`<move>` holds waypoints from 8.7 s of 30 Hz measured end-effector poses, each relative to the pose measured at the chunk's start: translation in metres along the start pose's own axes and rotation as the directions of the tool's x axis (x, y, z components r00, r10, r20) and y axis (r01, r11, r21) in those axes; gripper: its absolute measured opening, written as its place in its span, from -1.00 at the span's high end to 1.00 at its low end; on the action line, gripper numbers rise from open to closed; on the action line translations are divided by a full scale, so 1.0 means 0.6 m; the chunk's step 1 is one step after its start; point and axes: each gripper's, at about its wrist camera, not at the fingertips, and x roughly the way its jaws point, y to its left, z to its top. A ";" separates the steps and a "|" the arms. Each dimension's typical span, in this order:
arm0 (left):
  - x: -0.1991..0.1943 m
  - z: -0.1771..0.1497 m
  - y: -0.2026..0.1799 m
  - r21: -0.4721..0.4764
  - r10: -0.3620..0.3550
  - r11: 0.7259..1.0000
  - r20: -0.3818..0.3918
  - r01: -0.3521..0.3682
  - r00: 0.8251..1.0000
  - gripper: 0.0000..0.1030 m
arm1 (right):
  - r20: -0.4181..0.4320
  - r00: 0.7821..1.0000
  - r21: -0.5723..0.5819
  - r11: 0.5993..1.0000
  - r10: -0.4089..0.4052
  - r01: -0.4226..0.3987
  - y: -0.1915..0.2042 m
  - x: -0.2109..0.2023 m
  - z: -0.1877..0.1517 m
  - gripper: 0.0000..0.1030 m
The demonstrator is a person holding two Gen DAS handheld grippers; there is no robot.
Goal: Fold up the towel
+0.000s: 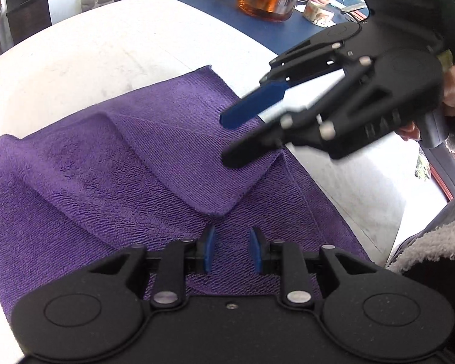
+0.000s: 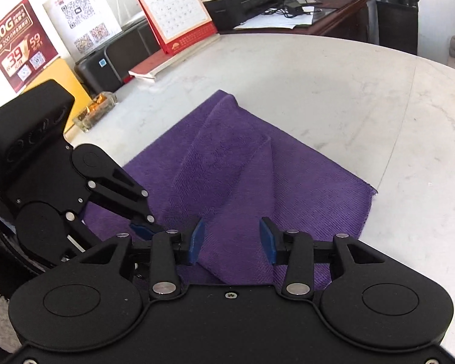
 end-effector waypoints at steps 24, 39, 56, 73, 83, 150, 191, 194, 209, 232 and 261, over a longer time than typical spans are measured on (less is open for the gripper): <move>0.055 -0.004 -0.058 -0.052 0.043 0.998 0.002 -0.042 0.999 0.47 | -0.044 0.983 -0.449 0.883 -0.177 0.139 0.084 0.070 -0.005 0.89; 0.100 0.000 -0.100 -0.045 0.050 0.998 0.005 -0.050 0.999 0.45 | -0.061 0.991 -0.443 0.893 -0.120 0.081 0.091 0.072 -0.001 0.87; 0.142 0.004 -0.155 -0.061 0.085 0.995 0.020 -0.084 0.996 0.43 | -0.031 0.991 -0.419 0.902 -0.133 0.108 0.088 0.076 -0.009 0.92; -0.064 -0.037 -0.039 -0.140 0.158 0.977 -0.034 -0.161 0.987 0.43 | 0.067 0.960 -0.059 0.960 -0.271 0.275 -0.074 0.037 0.014 0.95; -0.061 -0.041 -0.042 -0.141 0.162 0.976 -0.048 -0.167 0.986 0.42 | 0.078 0.946 -0.037 0.947 -0.315 0.319 -0.099 0.023 0.008 0.95; -0.087 -0.088 -0.052 -0.160 0.191 0.967 -0.044 -0.196 0.981 0.31 | 0.014 0.940 0.029 0.940 -0.340 0.339 -0.105 0.045 -0.008 0.93; -0.104 -0.092 -0.008 -0.049 0.260 0.964 -0.054 -0.263 0.964 0.25 | -0.045 0.917 -0.090 0.916 -0.396 0.391 -0.039 0.065 -0.001 0.47; -0.116 -0.109 -0.002 -0.055 0.268 0.961 -0.071 -0.272 0.961 0.24 | -0.053 0.915 -0.112 0.913 -0.399 0.392 -0.039 0.066 0.002 0.41; -0.177 -0.187 0.021 -0.146 0.305 0.935 -0.140 -0.324 0.942 0.19 | -0.070 0.920 -0.162 0.915 -0.384 0.370 -0.051 0.066 0.014 0.25; -0.088 -0.009 0.019 0.010 0.255 0.967 -0.013 -0.255 0.967 0.20 | -0.057 0.925 -0.149 0.919 -0.376 0.365 -0.051 0.064 0.007 0.22; -0.143 -0.063 0.025 -0.017 0.273 0.960 -0.152 -0.279 0.950 0.96 | -0.052 0.928 -0.180 0.917 -0.369 0.355 -0.051 0.062 0.005 0.17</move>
